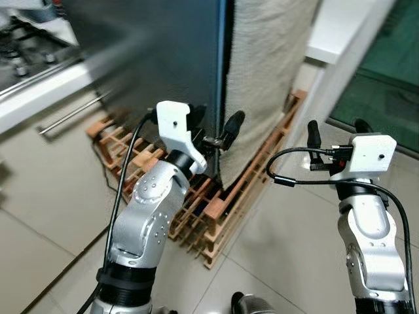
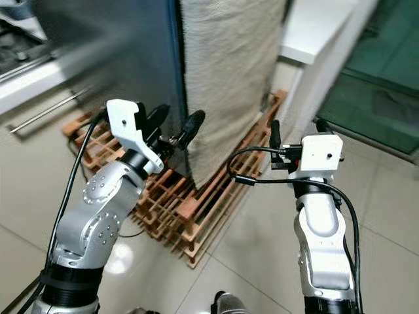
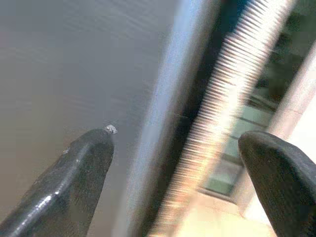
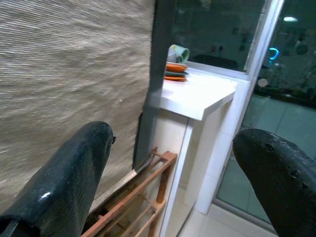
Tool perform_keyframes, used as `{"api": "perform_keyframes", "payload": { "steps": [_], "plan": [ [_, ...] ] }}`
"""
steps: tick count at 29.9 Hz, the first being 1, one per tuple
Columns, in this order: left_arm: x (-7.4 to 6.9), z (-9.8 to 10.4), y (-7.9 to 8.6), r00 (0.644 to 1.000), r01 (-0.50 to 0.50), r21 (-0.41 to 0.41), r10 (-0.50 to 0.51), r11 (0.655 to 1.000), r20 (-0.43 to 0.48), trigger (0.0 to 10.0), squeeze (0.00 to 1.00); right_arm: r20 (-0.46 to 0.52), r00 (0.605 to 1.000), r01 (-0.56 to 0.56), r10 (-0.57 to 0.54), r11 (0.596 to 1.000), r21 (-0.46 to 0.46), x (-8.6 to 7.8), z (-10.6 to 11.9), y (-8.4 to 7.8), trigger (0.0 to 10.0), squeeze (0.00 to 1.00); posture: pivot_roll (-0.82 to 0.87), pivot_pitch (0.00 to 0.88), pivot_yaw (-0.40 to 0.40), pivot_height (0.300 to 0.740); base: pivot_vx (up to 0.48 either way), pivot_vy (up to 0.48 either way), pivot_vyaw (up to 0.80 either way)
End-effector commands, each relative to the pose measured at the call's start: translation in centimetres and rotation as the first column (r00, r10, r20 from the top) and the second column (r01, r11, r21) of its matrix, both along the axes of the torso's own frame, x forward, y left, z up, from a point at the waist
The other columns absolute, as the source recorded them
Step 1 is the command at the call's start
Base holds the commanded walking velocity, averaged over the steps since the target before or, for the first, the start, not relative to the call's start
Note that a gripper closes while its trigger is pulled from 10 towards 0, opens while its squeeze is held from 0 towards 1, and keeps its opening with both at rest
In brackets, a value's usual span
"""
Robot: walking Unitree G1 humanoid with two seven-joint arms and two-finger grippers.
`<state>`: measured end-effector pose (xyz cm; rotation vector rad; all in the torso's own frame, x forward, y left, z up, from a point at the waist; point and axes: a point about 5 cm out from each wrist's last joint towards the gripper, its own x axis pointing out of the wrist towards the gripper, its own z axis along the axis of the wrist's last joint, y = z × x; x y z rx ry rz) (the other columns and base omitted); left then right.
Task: Restocking fridge
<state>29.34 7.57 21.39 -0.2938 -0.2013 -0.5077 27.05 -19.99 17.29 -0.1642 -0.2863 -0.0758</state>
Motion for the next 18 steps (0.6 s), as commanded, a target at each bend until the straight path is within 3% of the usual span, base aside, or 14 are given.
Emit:
{"api": "perform_keyframes", "payload": {
  "steps": [1,4,9,12,18],
  "plan": [
    [-0.1,0.6,1.2,0.998,-0.054,-0.012,0.054,0.998,0.02,10.0,0.0,-0.003,1.0,-0.014,0.014,1.0,0.0,0.1,-0.2,0.1,10.0,0.0,-0.14,0.091,0.016,0.74,0.0,0.0,0.0],
    [-0.6,0.6,1.8,0.999,-0.045,-0.01,0.045,0.999,0.007,10.0,0.0,-0.01,1.0,-0.021,0.021,1.0,0.001,0.2,-0.5,0.2,10.0,0.0,-0.13,0.085,0.01,0.74,0.0,0.0,0.0],
    [-0.9,0.5,0.5,1.0,0.029,-0.008,-0.029,1.0,-0.009,10.0,0.0,-0.012,0.999,-0.035,0.035,0.999,0.004,0.6,-0.6,0.5,10.0,0.0,-0.12,0.074,0.008,0.74,0.0,0.0,0.0],
    [-1.1,-0.6,0.6,0.998,0.052,0.062,-0.05,0.997,-0.024,10.0,0.0,-0.014,0.999,-0.03,0.03,0.999,0.011,0.7,-0.7,0.5,10.0,0.0,-0.12,0.072,0.011,0.74,0.0,0.0,0.0],
    [-1.6,-2.0,2.1,1.0,-0.004,0.116,0.005,0.993,-0.013,10.0,0.0,-0.015,0.999,-0.028,0.028,1.0,0.006,0.6,-0.9,0.4,10.0,0.0,-0.12,0.066,0.014,0.74,0.0,0.0,-0.78]
  ]
}}
